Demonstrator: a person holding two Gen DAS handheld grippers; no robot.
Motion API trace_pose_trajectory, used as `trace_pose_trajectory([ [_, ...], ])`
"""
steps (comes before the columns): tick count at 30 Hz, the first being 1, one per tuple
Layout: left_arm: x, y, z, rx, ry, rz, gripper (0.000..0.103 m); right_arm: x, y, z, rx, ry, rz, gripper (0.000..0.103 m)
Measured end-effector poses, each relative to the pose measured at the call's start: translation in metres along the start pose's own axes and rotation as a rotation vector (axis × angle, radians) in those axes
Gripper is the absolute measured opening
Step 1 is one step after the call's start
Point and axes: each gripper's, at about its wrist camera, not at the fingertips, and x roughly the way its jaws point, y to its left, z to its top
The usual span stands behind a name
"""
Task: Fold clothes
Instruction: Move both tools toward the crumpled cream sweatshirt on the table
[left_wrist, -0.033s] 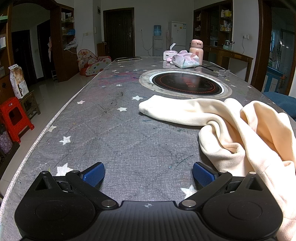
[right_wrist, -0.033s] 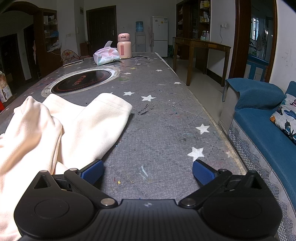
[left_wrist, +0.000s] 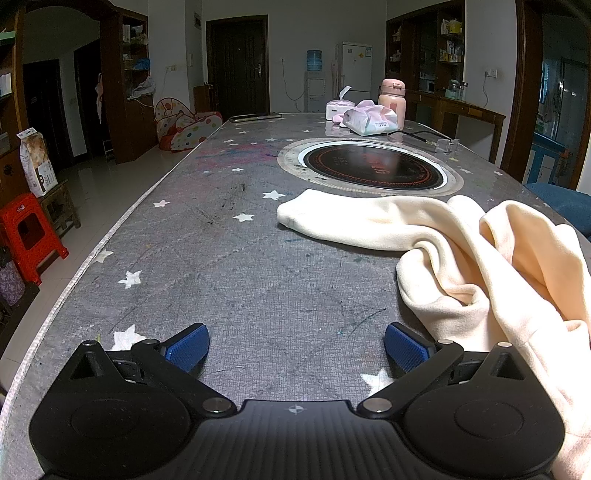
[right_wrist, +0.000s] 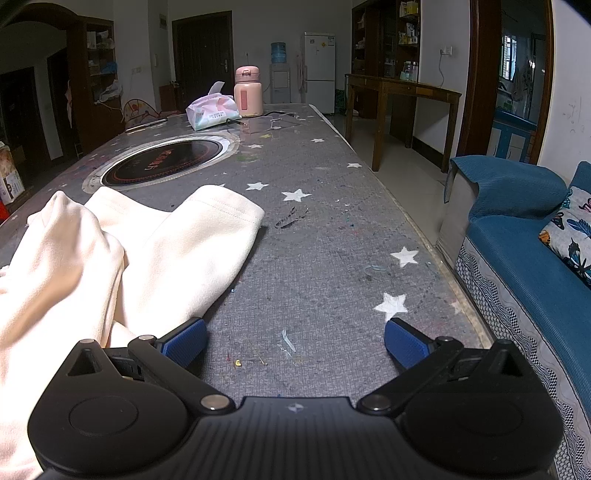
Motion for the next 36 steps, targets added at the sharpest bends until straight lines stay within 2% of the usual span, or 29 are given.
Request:
trace_pose_trajectory([
  [17,-0.001,0.000,0.000,-0.002,0.000,-0.001,0.103,-0.001,0.000,0.000,0.000,0.000,0.000,0.103],
  [24,-0.007,-0.005,-0.003,-0.024,0.010,0.033,0.103,-0.006,-0.001,0.001,-0.005,0.009,0.005,0.103],
  [36,-0.031,-0.004,-0.012,-0.079,0.098,0.061,0.103,-0.028,0.006,-0.010,-0.001,0.015,0.004,0.103],
])
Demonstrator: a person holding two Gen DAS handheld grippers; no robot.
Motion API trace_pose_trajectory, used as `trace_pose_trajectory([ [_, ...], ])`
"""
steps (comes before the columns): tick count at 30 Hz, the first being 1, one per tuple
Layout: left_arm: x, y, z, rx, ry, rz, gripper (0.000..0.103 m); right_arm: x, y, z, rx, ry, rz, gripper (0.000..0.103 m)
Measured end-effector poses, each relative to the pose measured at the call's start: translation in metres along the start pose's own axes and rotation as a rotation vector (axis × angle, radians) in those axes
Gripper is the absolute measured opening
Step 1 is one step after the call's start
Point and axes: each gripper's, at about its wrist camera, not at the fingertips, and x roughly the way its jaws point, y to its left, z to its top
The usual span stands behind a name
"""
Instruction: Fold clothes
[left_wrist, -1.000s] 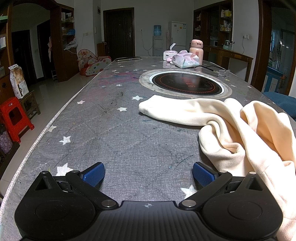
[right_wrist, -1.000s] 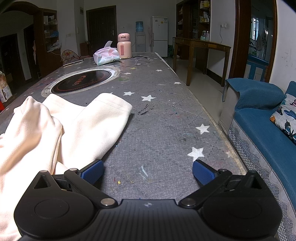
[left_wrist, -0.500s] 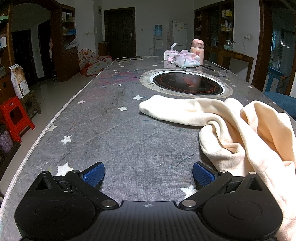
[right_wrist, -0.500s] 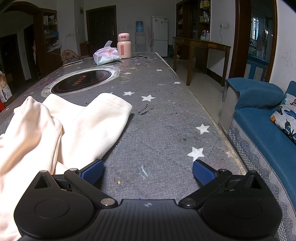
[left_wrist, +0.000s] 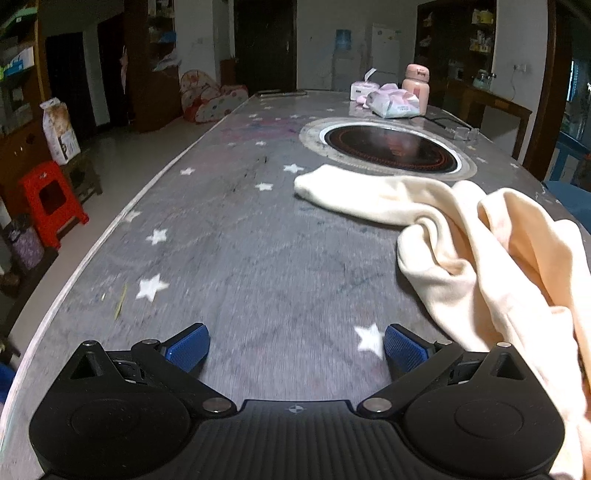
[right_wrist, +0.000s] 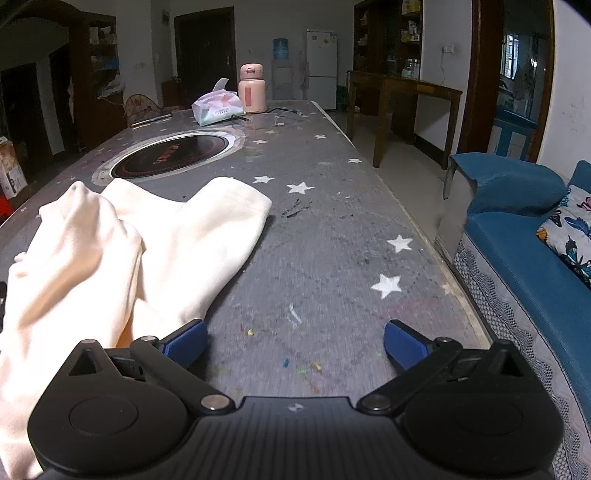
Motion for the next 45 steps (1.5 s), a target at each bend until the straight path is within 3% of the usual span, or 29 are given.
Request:
trace_pose_trajectory([
  [6,-0.017,0.000,-0.010,-0.044,0.040,0.007,0.103,-0.018,0.001,-0.002,0.023,-0.004,0.012,0.103],
  [12,-0.028,-0.014,-0.017,-0.016,0.070,0.004,0.103,-0.035,0.012,-0.003,0.005,-0.031,0.059,0.103],
  [45,-0.084,-0.050,-0.043,0.137,0.028,-0.027,0.103,-0.099,0.068,-0.032,-0.115,-0.035,0.197,0.103],
])
